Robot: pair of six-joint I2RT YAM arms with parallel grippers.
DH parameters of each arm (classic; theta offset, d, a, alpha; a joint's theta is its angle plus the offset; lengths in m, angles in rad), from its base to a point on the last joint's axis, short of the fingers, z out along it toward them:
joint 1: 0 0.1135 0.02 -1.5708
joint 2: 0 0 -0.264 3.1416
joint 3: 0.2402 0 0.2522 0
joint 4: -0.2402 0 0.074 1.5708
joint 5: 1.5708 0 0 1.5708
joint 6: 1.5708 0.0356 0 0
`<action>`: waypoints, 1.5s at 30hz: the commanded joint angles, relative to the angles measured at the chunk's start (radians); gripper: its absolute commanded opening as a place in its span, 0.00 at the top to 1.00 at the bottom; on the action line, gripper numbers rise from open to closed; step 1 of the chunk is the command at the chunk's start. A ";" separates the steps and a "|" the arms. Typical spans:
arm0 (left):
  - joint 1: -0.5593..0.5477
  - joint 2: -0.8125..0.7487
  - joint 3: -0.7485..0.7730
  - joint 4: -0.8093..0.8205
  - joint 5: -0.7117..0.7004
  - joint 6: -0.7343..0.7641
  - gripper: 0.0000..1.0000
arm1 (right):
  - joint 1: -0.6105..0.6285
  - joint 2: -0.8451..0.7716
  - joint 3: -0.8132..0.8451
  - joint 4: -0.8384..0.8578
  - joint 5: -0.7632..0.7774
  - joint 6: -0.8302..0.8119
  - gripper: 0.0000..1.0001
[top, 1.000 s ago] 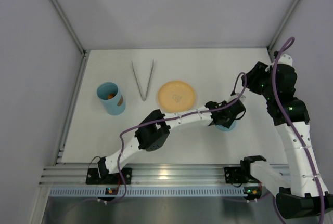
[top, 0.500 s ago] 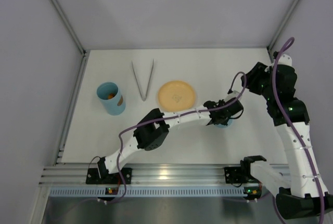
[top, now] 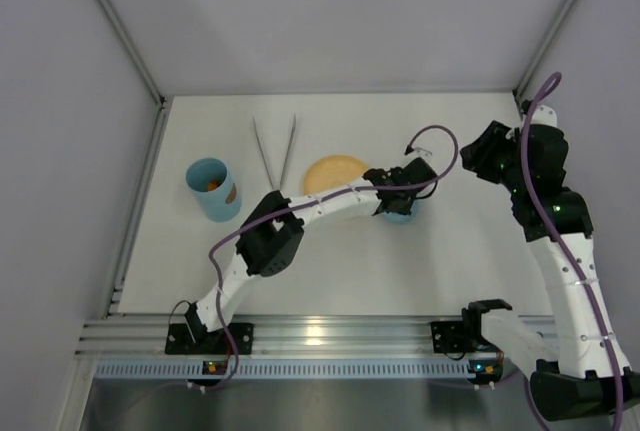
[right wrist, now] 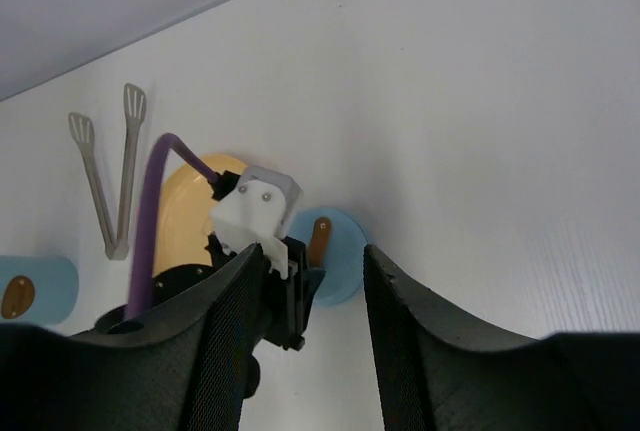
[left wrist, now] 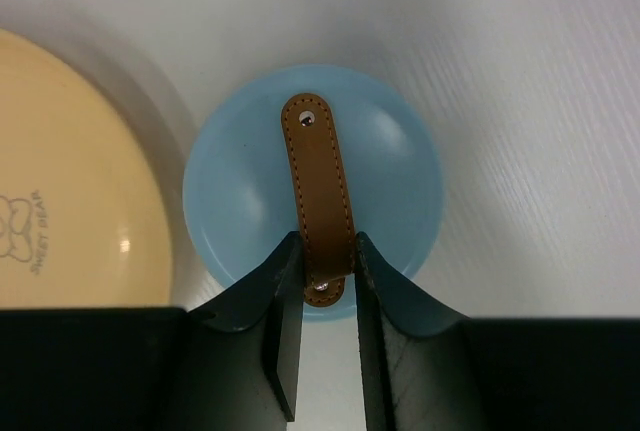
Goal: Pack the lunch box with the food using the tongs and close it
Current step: Pick up the box lid from the center of the board, then close the box lid on the packing box.
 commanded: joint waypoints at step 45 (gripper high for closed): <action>0.862 -0.998 -0.579 -0.343 0.088 0.052 0.98 | 0.303 0.433 0.105 0.232 -0.109 0.030 0.59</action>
